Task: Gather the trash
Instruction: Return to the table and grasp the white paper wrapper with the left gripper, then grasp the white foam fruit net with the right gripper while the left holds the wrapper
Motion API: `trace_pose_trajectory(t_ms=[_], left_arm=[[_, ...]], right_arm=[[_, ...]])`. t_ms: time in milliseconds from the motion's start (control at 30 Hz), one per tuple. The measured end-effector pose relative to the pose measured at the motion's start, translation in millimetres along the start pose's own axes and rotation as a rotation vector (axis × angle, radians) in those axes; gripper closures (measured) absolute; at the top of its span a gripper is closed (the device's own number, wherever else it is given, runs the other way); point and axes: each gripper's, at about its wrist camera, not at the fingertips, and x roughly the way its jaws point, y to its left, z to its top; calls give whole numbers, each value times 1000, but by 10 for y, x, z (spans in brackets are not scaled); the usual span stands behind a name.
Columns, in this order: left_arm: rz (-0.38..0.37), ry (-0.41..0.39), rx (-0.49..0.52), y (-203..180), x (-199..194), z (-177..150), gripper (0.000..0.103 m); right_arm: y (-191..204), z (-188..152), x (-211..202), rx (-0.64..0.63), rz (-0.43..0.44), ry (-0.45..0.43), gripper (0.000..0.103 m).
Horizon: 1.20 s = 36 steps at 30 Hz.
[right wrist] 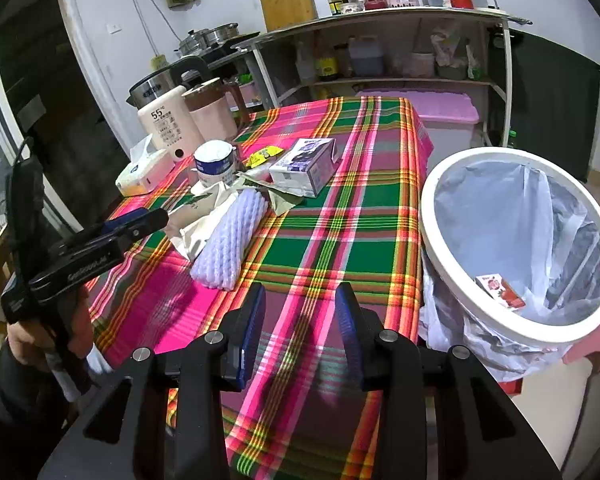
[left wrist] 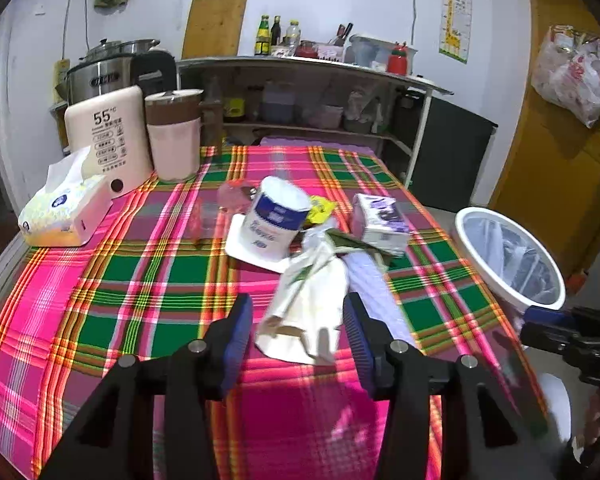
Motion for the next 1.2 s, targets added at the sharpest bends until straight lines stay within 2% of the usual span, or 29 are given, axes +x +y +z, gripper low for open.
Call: trace_pose_trajectory(t_ms=[233,267,333,533,800,1200], left_arm=[[3,55,-12,67,251,-3,56],[1,62,-16,74,278,-7,58],[-9,78,-21,77,325,-12,73],[-32,78,-40,118,308,-32,87],[-31,67,-93,261,157,-102,93],[-10,42,-136,456,-14,-156,93]], right_arm=[[69,57,128,-10,-1,21,65],[77,69,147,-11,-2,24,65],[93,84,186,-13,-1,31,65],[156,133,297,-20,4,49,66],[346,214,469,-49,37,66,66],[645,277,836,-73,70,96,65]])
